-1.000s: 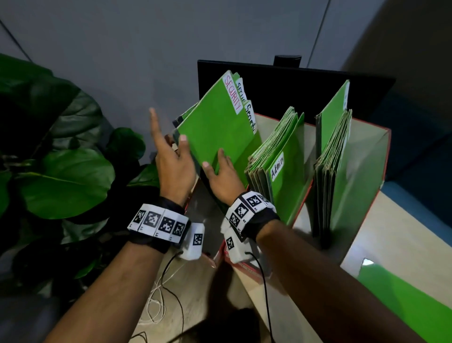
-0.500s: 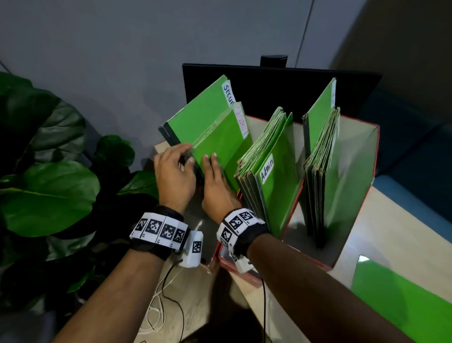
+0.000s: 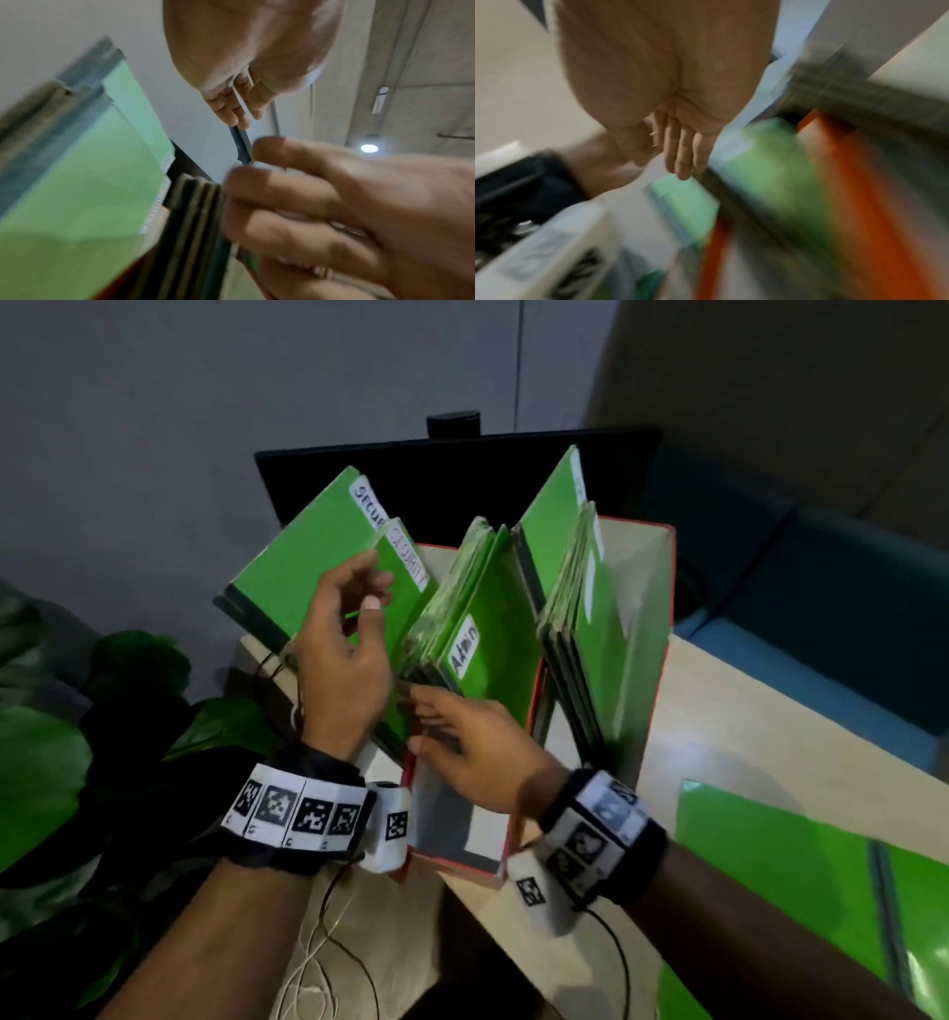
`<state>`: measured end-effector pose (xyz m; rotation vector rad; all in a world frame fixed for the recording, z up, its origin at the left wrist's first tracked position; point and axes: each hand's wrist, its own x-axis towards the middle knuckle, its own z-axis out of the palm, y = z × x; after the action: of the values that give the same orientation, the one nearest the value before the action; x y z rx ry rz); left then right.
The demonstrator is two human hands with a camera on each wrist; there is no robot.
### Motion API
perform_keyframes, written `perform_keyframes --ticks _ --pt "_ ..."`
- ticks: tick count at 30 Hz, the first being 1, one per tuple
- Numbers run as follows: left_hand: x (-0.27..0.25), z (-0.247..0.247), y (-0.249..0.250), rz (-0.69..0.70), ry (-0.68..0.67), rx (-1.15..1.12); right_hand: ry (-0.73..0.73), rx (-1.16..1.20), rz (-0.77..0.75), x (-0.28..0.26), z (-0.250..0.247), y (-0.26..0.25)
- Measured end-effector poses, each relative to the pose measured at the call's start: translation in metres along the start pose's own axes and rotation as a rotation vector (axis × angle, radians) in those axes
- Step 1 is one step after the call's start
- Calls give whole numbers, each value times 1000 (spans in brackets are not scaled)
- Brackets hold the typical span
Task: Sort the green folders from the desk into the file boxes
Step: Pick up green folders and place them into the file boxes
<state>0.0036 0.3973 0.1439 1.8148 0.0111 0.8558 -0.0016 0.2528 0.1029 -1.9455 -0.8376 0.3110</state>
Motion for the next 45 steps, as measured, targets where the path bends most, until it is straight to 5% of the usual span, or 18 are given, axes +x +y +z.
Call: perform_keyframes --ticks 6,11,20,28,35,45 --pt "-33 82 38 38 -210 -184 449 -63 73 -92 -102 49" --pt "-85 166 50 -26 -495 -264 682 -58 336 -160 -150 81" --pt "-184 273 13 -89 -958 -8 711 -202 772 -309 -171 142" --pt "-238 297 -42 -305 -1285 513 493 -261 1199 -427 -152 191" --pt "-250 305 -51 -420 -1259 556 360 -280 1372 -468 -132 218" --pt "-264 315 -51 -909 -1008 214 317 -298 1436 -479 -115 227"
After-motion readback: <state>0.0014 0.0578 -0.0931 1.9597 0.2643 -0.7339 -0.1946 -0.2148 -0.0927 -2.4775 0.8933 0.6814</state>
